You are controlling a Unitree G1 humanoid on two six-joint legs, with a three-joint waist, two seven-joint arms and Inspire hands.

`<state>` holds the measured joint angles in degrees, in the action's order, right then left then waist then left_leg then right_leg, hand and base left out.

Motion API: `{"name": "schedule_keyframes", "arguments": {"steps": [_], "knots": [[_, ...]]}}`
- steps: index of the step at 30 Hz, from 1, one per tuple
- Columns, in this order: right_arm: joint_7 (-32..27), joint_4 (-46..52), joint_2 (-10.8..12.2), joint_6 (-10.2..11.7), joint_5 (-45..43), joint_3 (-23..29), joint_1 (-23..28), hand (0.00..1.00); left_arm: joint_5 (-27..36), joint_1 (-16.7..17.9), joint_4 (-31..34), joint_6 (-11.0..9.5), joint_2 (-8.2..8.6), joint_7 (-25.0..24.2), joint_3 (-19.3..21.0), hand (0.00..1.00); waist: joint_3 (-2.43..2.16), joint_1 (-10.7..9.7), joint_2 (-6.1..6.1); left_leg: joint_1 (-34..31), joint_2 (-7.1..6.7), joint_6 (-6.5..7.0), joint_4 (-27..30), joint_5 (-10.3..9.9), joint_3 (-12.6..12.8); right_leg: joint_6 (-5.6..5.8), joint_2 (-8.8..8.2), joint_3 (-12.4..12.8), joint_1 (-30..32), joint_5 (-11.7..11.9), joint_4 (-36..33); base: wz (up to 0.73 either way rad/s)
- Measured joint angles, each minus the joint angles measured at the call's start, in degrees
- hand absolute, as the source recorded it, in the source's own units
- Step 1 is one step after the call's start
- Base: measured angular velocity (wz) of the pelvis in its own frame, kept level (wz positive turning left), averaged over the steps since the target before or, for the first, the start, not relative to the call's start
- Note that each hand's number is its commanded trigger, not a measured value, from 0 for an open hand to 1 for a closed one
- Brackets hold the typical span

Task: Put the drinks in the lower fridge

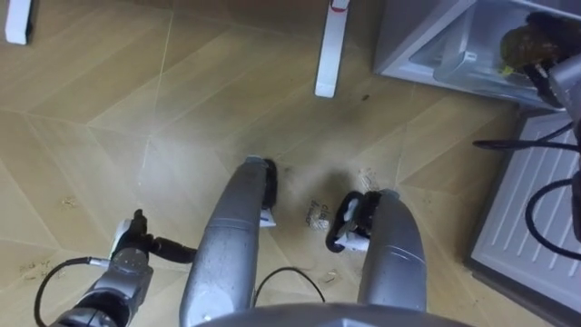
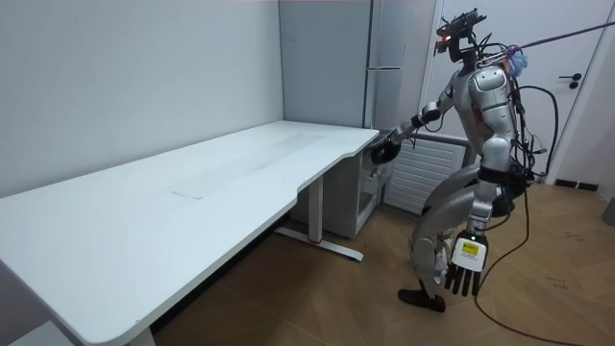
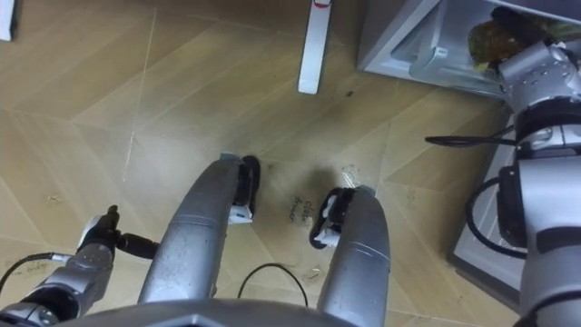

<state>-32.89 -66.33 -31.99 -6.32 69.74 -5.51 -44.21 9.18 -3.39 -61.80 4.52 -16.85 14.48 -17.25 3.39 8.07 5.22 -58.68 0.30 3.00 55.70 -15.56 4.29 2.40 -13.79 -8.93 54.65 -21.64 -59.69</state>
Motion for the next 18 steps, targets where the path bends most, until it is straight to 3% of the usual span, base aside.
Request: {"name": "schedule_keyframes", "arguments": {"steps": [6, 18], "knots": [[0.88, 0.01, -0.93, 0.56, -0.06, -1.78, 0.43, 0.0, 2.52, 0.94, -0.04, 0.15, -0.93, -0.78, -2.2, 0.0, -0.08, -0.05, -0.14, 1.09, 0.04, -0.27, -0.34, -0.21, 0.37, 0.37, 0.01, 0.42, -0.7, -0.19, 0.07, -0.01], [1.23, -0.03, -0.96, 1.39, -0.08, -1.74, 0.67, 0.0, 2.52, 1.74, 0.69, 0.23, -0.95, -1.62, -1.97, 0.0, -0.31, -1.01, -0.49, 1.67, 0.97, 0.31, -2.23, 0.15, 0.74, 0.79, 1.3, 0.51, -1.49, 1.41, 3.42, -0.05]]}}
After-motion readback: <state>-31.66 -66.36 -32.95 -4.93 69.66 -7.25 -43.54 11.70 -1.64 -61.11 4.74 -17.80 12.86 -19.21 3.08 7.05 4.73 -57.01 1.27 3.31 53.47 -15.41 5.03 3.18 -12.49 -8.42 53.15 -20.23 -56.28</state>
